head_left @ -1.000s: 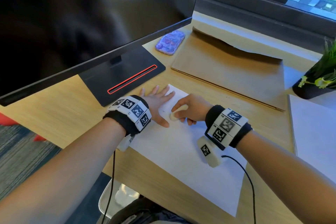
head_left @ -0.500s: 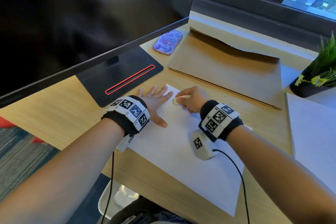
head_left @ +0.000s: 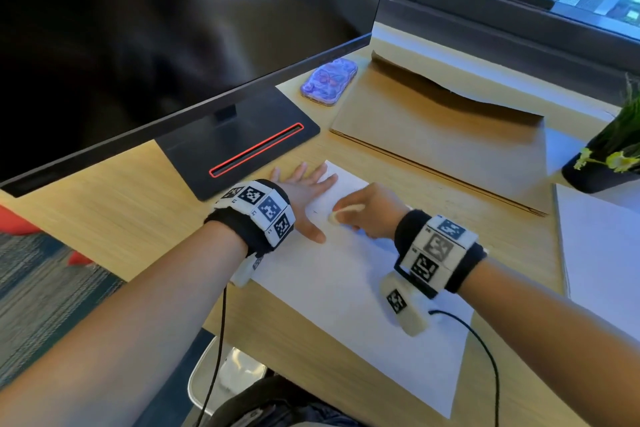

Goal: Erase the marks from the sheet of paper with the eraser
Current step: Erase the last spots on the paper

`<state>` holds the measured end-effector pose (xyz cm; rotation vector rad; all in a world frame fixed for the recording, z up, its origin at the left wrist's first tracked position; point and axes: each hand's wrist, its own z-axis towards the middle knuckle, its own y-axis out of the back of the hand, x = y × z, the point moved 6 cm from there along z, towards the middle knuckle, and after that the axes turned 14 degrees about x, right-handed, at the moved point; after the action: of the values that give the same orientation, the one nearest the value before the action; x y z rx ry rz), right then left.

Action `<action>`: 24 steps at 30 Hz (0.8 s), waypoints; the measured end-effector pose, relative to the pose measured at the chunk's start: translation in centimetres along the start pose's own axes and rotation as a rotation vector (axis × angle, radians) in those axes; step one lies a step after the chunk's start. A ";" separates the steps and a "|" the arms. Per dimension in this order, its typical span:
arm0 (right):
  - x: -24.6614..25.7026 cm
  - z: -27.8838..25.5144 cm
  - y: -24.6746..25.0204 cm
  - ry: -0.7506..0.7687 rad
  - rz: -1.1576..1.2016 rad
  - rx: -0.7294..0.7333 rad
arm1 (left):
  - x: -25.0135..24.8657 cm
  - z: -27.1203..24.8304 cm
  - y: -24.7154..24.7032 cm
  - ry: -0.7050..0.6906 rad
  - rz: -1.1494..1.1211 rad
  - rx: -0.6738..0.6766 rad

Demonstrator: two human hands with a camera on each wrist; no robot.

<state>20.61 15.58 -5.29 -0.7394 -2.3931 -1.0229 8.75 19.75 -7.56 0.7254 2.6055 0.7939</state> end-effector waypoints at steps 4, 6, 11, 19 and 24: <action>0.2 0.7 1.1 -0.025 0.018 -0.005 | 0.0 0.1 -0.1 -0.002 -0.001 -0.003; 0.0 1.5 2.6 -0.043 0.095 -0.111 | 0.0 0.0 0.0 -0.004 -0.011 -0.009; -0.4 -0.6 -0.1 -0.009 0.013 0.036 | -0.1 -0.1 -0.1 0.008 0.005 -0.010; -0.3 2.3 4.2 -0.058 0.158 -0.216 | -0.2 -0.1 0.0 -0.003 -0.020 -0.010; -0.2 0.1 0.7 -0.047 0.007 0.025 | -0.1 0.0 0.0 -0.002 -0.007 -0.011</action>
<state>21.22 16.04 -5.14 -0.7701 -2.4372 -0.9817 8.83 19.66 -7.56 0.7129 2.5979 0.8047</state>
